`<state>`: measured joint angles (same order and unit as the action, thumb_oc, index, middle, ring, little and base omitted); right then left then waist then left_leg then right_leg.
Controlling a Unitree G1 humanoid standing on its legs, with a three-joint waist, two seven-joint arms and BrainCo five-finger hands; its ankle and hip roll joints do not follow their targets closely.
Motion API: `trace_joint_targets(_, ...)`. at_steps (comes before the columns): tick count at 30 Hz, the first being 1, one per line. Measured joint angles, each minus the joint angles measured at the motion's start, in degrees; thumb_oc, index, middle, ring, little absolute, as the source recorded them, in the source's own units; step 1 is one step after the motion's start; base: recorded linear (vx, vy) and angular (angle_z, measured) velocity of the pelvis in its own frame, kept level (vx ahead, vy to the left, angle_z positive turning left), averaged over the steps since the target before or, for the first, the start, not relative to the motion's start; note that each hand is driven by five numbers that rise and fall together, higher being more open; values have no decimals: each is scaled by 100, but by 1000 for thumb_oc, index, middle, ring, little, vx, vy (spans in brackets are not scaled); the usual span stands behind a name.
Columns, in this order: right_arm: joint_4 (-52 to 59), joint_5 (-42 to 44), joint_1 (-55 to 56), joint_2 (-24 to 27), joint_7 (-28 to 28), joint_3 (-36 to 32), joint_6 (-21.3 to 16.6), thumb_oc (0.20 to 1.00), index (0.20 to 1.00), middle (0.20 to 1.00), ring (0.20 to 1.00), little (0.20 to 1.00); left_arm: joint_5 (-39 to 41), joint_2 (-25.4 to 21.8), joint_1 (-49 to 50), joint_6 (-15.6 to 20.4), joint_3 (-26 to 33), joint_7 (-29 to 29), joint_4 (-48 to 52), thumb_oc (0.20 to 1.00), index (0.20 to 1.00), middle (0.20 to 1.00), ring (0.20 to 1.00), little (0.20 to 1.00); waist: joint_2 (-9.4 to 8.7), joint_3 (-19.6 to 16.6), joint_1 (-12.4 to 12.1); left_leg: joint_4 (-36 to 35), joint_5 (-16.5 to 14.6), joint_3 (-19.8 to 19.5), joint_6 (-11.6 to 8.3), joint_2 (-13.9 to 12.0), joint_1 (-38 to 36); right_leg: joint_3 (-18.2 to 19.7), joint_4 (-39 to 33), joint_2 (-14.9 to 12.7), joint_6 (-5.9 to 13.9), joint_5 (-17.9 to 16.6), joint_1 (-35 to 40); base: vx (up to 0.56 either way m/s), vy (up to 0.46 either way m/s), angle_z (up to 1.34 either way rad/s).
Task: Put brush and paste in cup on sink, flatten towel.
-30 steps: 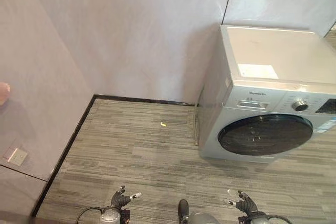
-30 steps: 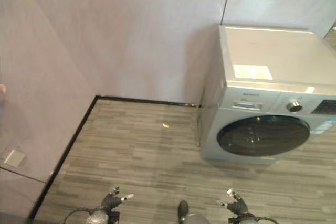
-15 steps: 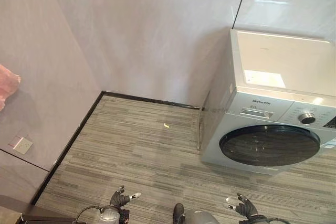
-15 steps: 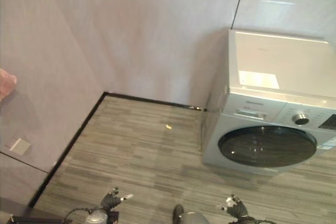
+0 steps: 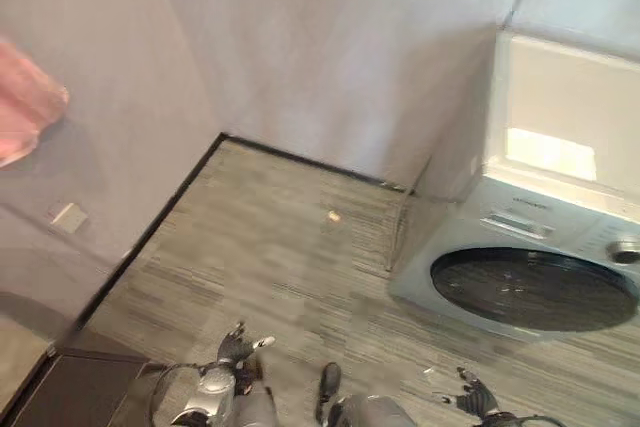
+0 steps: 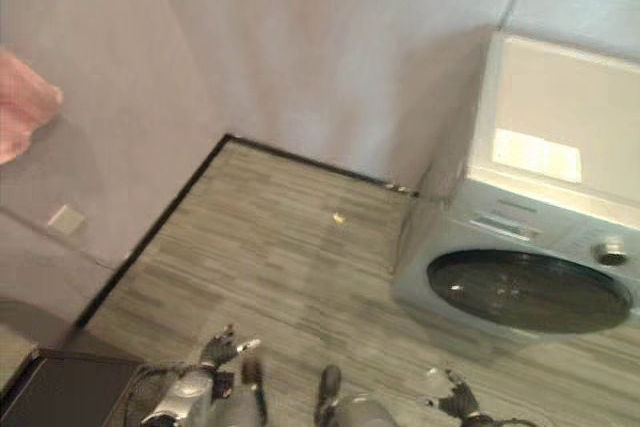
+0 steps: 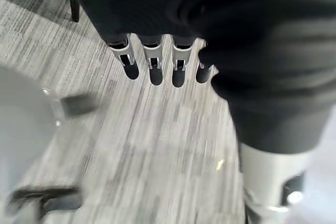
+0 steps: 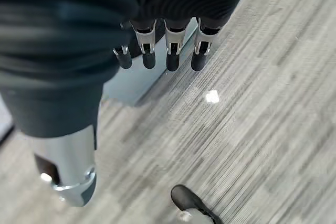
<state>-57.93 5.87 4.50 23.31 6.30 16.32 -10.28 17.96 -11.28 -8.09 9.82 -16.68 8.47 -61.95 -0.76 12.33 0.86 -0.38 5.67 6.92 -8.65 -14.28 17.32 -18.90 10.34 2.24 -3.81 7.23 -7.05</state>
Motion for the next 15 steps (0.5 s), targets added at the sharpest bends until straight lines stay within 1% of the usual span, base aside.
trace_joint_targets(1, -37, -6, -21, -34, -1, 40, -24, 1000, 1000, 1000, 1000, 1000, 5, -23, 98, -2, 5, 14, -2, 1000, 1000, 1000, 1000, 1000, -29, -35, -7, -106, 43, 202, -27, -4, -31, -37, -198, -19, 293, 65, 186, 319, 233, -14)
trace_joint_targets(2, -33, -8, -27, -52, 0, 40, -41, 1000, 1000, 1000, 1000, 1000, 5, -36, 131, 1, 11, 15, -3, 1000, 1000, 1000, 1000, 1000, -32, -65, -7, -127, 58, 396, -49, -14, -60, -67, -300, -18, 426, 86, 295, 270, 203, -15)
trace_joint_targets(3, -46, -12, -78, -49, -1, 38, -38, 1000, 1000, 1000, 1000, 1000, 7, -53, 141, 0, 25, 13, -3, 1000, 1000, 1000, 1000, 1000, -85, -51, 2, 90, 59, 586, -43, -14, -101, -77, -311, -31, 346, 22, 352, 272, 213, -21)
trace_joint_targets(4, -90, -13, -102, -51, 4, 16, -9, 1000, 1000, 1000, 1000, 1000, 5, -57, 177, -3, 25, 6, -7, 1000, 1000, 1000, 1000, 1000, -72, -76, 2, 302, 95, 620, 50, -58, -198, -85, -326, -21, 306, 15, 511, 264, 217, -21)
trace_joint_targets(5, -94, -13, -49, -52, 7, 9, -8, 1000, 1000, 1000, 1000, 1000, 4, -56, 208, -2, 24, 4, -5, 1000, 1000, 1000, 1000, 1000, -121, -151, 20, 445, 107, 627, 81, -27, -276, -84, -352, -20, 290, 38, 580, 269, 227, -7)
trace_joint_targets(6, -97, -11, -17, -56, 5, 10, -4, 1000, 1000, 1000, 1000, 1000, 3, -61, 207, 3, 27, 0, -5, 1000, 1000, 1000, 1000, 1000, -140, -269, 23, 584, 114, 604, 90, 69, -351, -79, -368, -23, 316, 102, 633, 345, 318, 7)
trace_joint_targets(7, -126, -12, 18, -69, 1, 9, 6, 1000, 1000, 1000, 1000, 1000, 3, -72, 139, 7, 50, -4, -28, 1000, 1000, 1000, 1000, 1000, -171, -381, 20, 632, 102, 608, 109, 225, -457, -50, -361, -59, 281, 143, 732, 327, 320, 10)
trace_joint_targets(8, -91, -13, 31, -84, -3, 8, 10, 1000, 1000, 1000, 1000, 1000, 3, -82, 127, 8, 58, -5, -72, 1000, 1000, 1000, 1000, 1000, -239, -423, 20, 632, 79, 622, 145, 328, -460, -37, -373, -127, 245, 123, 773, 302, 323, -1)
trace_joint_targets(10, -52, -27, -11, -118, -8, 11, 10, 1000, 1000, 1000, 1000, 1000, -1, -110, 157, 6, 57, -15, -117, 1000, 1000, 1000, 1000, 1000, -355, -441, -10, 636, 24, 646, 235, 506, -451, 49, -374, -312, 246, 147, 893, 141, 165, -21)
trace_joint_targets(11, -17, -116, -19, -114, -9, 10, 9, 1000, 1000, 1000, 1000, 1000, -4, -109, 222, 6, 56, -21, -120, 1000, 1000, 1000, 1000, 1000, -373, -482, -14, 626, 14, 693, 330, 553, -442, 132, -349, -414, 347, 207, 949, 163, 219, -31)
trace_joint_targets(12, 64, -132, -8, -48, -13, 11, -2, 1000, 1000, 1000, 1000, 1000, -7, -68, 302, 10, 49, -24, -111, 1000, 1000, 1000, 1000, 1000, -228, -546, -12, 591, 388, 774, 721, 505, -440, 178, -206, -439, 488, 303, 955, 162, 218, -24)
trace_joint_targets(13, 19, -217, -50, -105, -7, 23, 12, 1000, 1000, 1000, 1000, 1000, -9, -101, 336, 7, 23, -30, -131, 1000, 1000, 1000, 1000, 1000, -243, -629, -11, 611, 13, 811, 747, 612, -547, 220, -78, -617, 637, 439, 987, 152, 222, -8)
trace_joint_targets(14, -17, -236, -19, -172, -29, 73, 24, 1000, 1000, 1000, 1000, 1000, -9, -150, 333, 10, 18, -30, -119, 1000, 1000, 1000, 1000, 1000, -341, -665, -12, 598, -53, 914, 859, 805, -640, 298, 64, -845, 743, 484, 988, 127, 190, 2)
trace_joint_targets(15, 42, -237, -16, -204, -33, 69, 13, 1000, 1000, 1000, 1000, 1000, -8, -198, 346, 20, 18, -30, -105, 1000, 1000, 1000, 1000, 1000, -339, -664, -18, 590, -178, 932, 1001, 951, -709, 320, 261, -1010, 765, 497, 970, 127, 190, 15)
